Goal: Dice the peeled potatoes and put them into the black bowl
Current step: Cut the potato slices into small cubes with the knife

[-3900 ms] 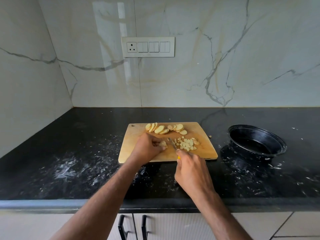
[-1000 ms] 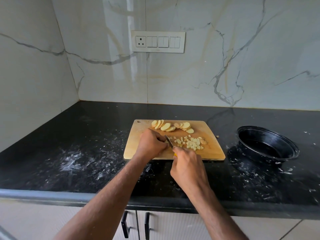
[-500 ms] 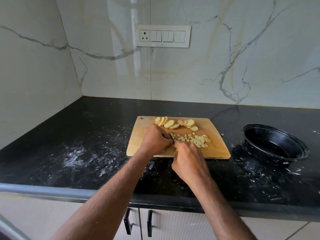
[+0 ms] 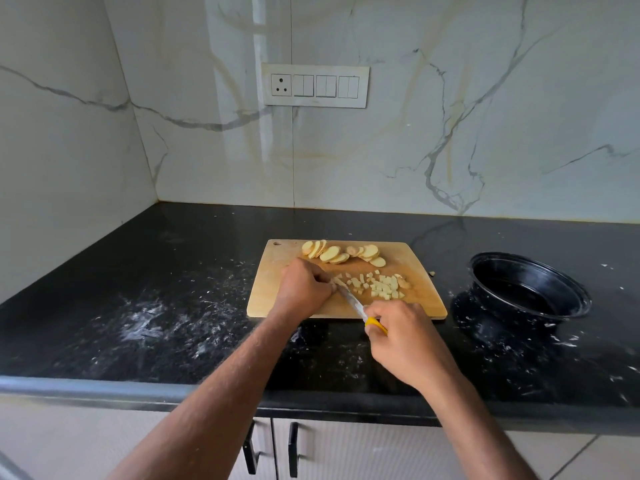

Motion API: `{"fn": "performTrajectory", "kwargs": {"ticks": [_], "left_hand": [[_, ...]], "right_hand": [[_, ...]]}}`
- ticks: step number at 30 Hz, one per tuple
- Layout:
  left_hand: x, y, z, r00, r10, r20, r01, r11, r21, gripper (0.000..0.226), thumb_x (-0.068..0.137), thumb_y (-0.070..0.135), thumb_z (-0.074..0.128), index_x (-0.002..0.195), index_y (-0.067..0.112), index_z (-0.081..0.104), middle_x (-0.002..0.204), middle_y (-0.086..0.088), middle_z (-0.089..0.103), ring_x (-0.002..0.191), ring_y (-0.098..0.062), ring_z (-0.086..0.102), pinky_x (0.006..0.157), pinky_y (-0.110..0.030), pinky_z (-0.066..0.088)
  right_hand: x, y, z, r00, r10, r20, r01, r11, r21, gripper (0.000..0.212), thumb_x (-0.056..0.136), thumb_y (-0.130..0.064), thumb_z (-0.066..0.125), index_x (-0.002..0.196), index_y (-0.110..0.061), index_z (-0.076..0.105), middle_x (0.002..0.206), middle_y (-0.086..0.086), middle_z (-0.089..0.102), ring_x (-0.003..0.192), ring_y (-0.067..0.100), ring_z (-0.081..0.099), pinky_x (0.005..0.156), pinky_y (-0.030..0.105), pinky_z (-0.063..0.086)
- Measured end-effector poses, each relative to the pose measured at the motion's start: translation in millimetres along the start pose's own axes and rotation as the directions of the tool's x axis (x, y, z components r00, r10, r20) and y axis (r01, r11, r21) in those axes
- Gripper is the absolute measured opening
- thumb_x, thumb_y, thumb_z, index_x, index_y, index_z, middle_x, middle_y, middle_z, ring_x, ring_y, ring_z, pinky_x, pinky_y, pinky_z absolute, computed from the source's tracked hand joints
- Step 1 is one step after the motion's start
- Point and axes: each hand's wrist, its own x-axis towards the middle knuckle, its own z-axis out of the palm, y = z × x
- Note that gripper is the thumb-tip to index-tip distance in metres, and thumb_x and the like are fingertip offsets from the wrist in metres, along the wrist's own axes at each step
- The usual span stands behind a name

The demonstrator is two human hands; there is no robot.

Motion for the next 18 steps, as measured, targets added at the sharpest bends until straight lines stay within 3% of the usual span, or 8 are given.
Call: {"fn": "performTrajectory", "kwargs": {"ticks": [2, 4, 8, 11, 13, 15, 18], "left_hand": [[-1, -1, -1, 1.0, 0.027, 0.009, -0.027, 1.0, -0.008, 0.008, 0.083, 0.009, 0.078, 0.09, 0.008, 0.08, 0.077, 0.01, 0.066, 0.083, -0.011, 0.065, 0.065, -0.015, 0.051], [-3, -2, -3, 0.999, 0.025, 0.021, -0.025, 0.999, -0.037, 0.015, 0.084, 0.007, 0.077, 0.099, 0.01, 0.079, 0.082, 0.012, 0.066, 0.079, -0.003, 0.061, 0.062, -0.007, 0.046], [-3, -7, -3, 1.0, 0.018, -0.005, -0.019, 0.996, -0.09, 0.026, 0.085, 0.006, 0.076, 0.11, 0.012, 0.077, 0.104, 0.004, 0.074, 0.085, 0.0, 0.062, 0.067, -0.005, 0.047], [-3, -7, -3, 0.996, -0.018, -0.083, 0.008, 0.993, -0.121, 0.022, 0.086, 0.004, 0.072, 0.107, 0.011, 0.077, 0.098, 0.004, 0.072, 0.085, -0.004, 0.062, 0.069, -0.01, 0.047], [-3, -6, -2, 0.992, -0.045, -0.122, 0.031, 0.993, -0.117, 0.024, 0.086, 0.006, 0.07, 0.109, 0.01, 0.074, 0.097, 0.004, 0.068, 0.089, -0.01, 0.062, 0.072, -0.018, 0.047], [-3, -6, -1, 0.99, -0.051, -0.131, 0.038, 0.994, -0.103, 0.028, 0.086, 0.006, 0.067, 0.113, 0.01, 0.072, 0.099, 0.002, 0.067, 0.093, -0.014, 0.062, 0.074, -0.022, 0.047], [-3, -8, -1, 0.991, -0.03, -0.13, 0.021, 0.997, -0.069, 0.028, 0.084, 0.005, 0.066, 0.111, 0.009, 0.073, 0.096, 0.001, 0.067, 0.095, -0.017, 0.063, 0.076, -0.025, 0.048]], "right_hand": [[0, 6, -6, 0.999, 0.036, 0.016, -0.037, 0.997, 0.062, 0.014, 0.095, -0.016, 0.063, 0.102, -0.019, 0.074, 0.073, -0.014, 0.059, 0.056, 0.006, 0.058, 0.045, 0.017, 0.045], [0, 10, -8, 0.998, 0.061, -0.012, -0.059, 0.989, 0.136, 0.016, 0.094, -0.015, 0.065, 0.105, -0.019, 0.076, 0.072, -0.015, 0.063, 0.057, 0.004, 0.062, 0.049, 0.017, 0.049], [-3, 5, -5, 0.979, 0.035, -0.201, -0.004, 0.988, 0.155, 0.014, 0.09, -0.012, 0.068, 0.1, -0.016, 0.077, 0.049, -0.011, 0.05, 0.047, 0.006, 0.05, 0.042, 0.019, 0.04], [-5, -12, 7, 0.98, -0.055, -0.193, 0.069, 0.995, 0.066, 0.023, 0.091, -0.015, 0.067, 0.112, -0.019, 0.074, 0.069, -0.015, 0.06, 0.053, 0.0, 0.055, 0.047, 0.015, 0.047], [-3, -23, 19, 0.982, -0.096, -0.163, 0.099, 0.995, 0.005, 0.03, 0.093, -0.019, 0.065, 0.122, -0.021, 0.069, 0.086, -0.008, 0.068, 0.064, 0.001, 0.06, 0.052, 0.01, 0.048], [0, -31, 28, 0.983, -0.109, -0.148, 0.103, 0.993, -0.052, 0.033, 0.093, -0.018, 0.064, 0.125, -0.021, 0.067, 0.089, -0.005, 0.07, 0.067, 0.005, 0.061, 0.055, 0.01, 0.049], [4, -35, 34, 0.987, -0.097, -0.126, 0.081, 0.988, -0.133, 0.025, 0.09, -0.015, 0.064, 0.115, -0.019, 0.068, 0.086, -0.003, 0.069, 0.071, 0.011, 0.065, 0.06, 0.023, 0.057]]}}
